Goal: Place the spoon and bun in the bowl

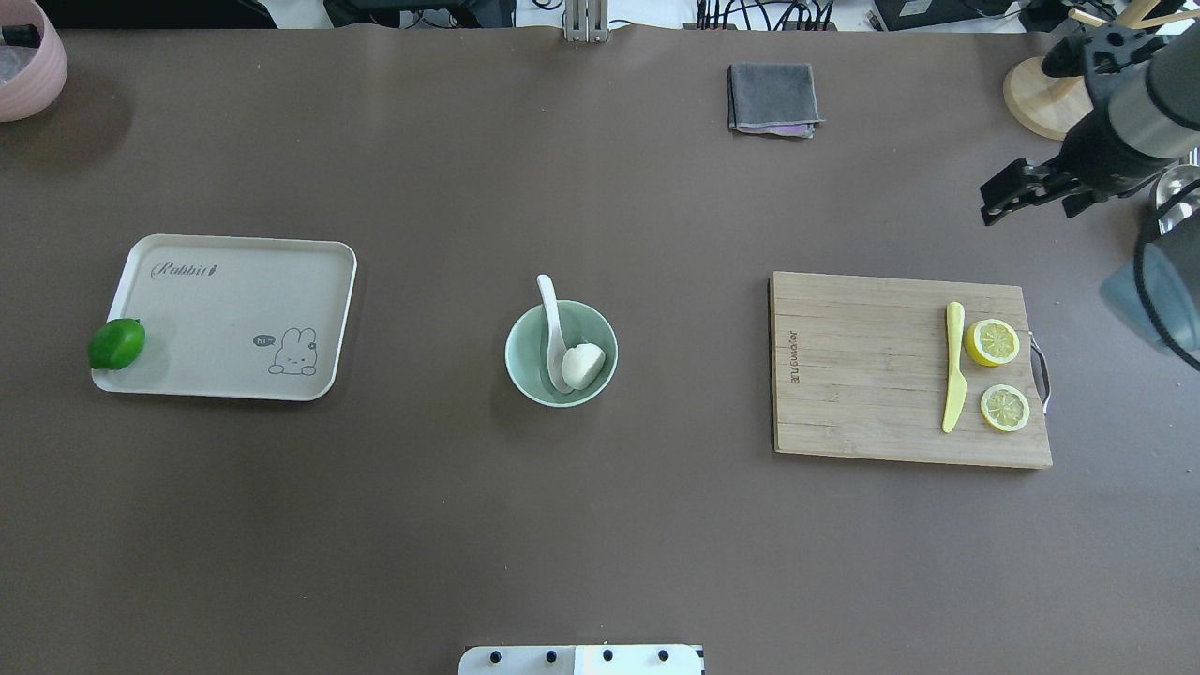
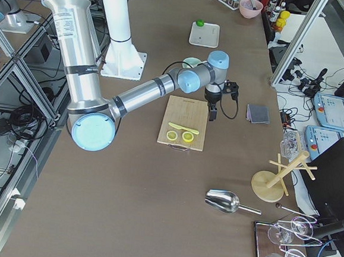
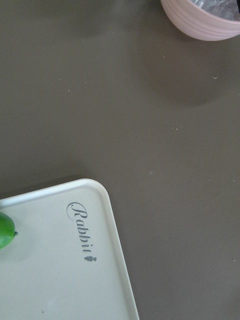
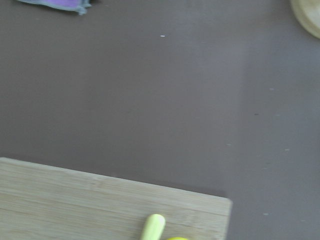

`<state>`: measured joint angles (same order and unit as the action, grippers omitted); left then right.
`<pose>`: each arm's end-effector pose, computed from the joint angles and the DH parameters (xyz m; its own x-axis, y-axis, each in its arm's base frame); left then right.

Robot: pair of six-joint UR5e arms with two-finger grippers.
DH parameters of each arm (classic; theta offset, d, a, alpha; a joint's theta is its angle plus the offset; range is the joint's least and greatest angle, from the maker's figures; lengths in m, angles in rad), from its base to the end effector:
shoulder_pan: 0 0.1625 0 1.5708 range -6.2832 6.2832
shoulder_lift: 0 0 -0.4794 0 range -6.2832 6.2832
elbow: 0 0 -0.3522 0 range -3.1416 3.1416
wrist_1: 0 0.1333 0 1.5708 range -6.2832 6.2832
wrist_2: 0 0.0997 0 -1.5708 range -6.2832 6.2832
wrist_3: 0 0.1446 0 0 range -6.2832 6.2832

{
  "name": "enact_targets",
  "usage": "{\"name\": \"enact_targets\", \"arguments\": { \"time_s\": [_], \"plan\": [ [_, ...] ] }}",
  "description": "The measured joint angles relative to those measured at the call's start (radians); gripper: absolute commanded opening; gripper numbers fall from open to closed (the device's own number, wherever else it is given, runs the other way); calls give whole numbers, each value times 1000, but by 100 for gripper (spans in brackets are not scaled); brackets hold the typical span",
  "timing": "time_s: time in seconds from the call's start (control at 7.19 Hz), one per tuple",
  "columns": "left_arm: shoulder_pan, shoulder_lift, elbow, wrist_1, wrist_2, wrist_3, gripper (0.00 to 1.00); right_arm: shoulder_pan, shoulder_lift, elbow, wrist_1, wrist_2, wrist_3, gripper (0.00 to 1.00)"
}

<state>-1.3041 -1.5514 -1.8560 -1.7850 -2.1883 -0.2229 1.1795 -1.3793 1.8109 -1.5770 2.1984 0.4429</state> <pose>0.0769 -0.4697 0.6078 0.7500 0.2720 -0.6029 -0.0697 0.9390 0.3368 -0.1651 -0.5271 0.5513 0.7414 -0.1205 0.6601 0.0328 0.9891 0.1436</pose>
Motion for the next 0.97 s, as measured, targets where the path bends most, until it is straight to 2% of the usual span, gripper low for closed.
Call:
{"name": "enact_targets", "arguments": {
  "time_s": [0.28,0.42,0.7,0.97],
  "plan": [
    [-87,48,9,2,-50,28,98,217,-91,-160,5,65,-375,100],
    [-112,85,12,1,-68,30,98,304,-129,-228,8,109,-476,100],
    [-153,141,43,-3,-81,32,98,392,-180,-271,11,165,-526,100],
    [-220,157,72,3,-101,32,98,408,-185,-270,6,170,-526,100]
  ]
}}
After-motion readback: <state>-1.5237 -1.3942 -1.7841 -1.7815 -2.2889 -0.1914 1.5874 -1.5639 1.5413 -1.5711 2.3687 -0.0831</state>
